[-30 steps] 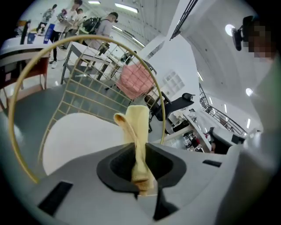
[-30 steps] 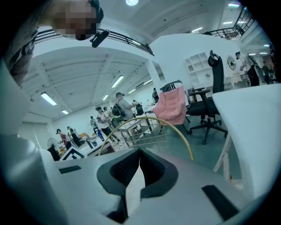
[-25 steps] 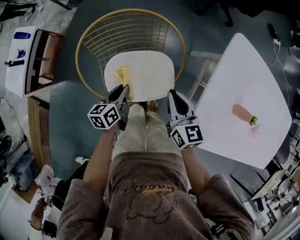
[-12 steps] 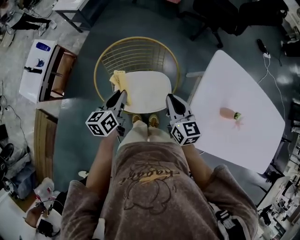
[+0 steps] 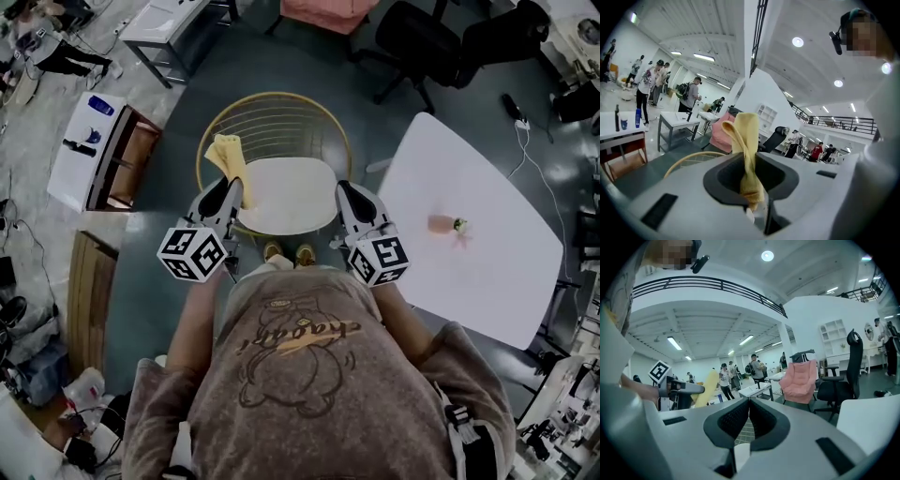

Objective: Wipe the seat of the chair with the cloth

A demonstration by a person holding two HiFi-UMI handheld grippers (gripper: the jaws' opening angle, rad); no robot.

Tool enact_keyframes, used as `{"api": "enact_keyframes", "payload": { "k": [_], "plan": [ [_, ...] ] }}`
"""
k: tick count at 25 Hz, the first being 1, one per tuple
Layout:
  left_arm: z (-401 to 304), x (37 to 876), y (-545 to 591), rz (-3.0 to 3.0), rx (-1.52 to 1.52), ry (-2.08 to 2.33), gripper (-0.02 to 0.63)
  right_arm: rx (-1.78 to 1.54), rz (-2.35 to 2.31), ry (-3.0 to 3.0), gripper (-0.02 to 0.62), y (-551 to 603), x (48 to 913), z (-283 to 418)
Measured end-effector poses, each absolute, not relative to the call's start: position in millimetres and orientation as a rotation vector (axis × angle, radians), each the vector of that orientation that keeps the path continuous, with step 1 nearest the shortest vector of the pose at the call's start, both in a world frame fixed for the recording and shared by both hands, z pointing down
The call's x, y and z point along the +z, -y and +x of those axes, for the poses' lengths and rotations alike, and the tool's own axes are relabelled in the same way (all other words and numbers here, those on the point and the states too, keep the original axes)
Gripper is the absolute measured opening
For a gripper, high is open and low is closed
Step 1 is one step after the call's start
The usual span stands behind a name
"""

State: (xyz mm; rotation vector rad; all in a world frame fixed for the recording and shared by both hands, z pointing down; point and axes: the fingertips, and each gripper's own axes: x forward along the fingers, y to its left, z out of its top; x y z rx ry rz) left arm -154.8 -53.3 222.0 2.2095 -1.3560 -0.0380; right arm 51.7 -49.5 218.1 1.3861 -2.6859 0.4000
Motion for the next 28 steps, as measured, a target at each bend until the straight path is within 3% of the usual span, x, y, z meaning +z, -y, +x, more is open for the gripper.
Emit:
{"api": "enact_keyframes", "payload": {
  "k": [8,28],
  "plan": [
    [-158,191,33,2.352,0.049,1.405,0.075,0.330,1.448,2.699,0.028,32,187,62],
    [-153,211,35,2.443,0.059,1.529,0.075,0.261,1.562,2.652,0.028,46,207,60]
  ]
}}
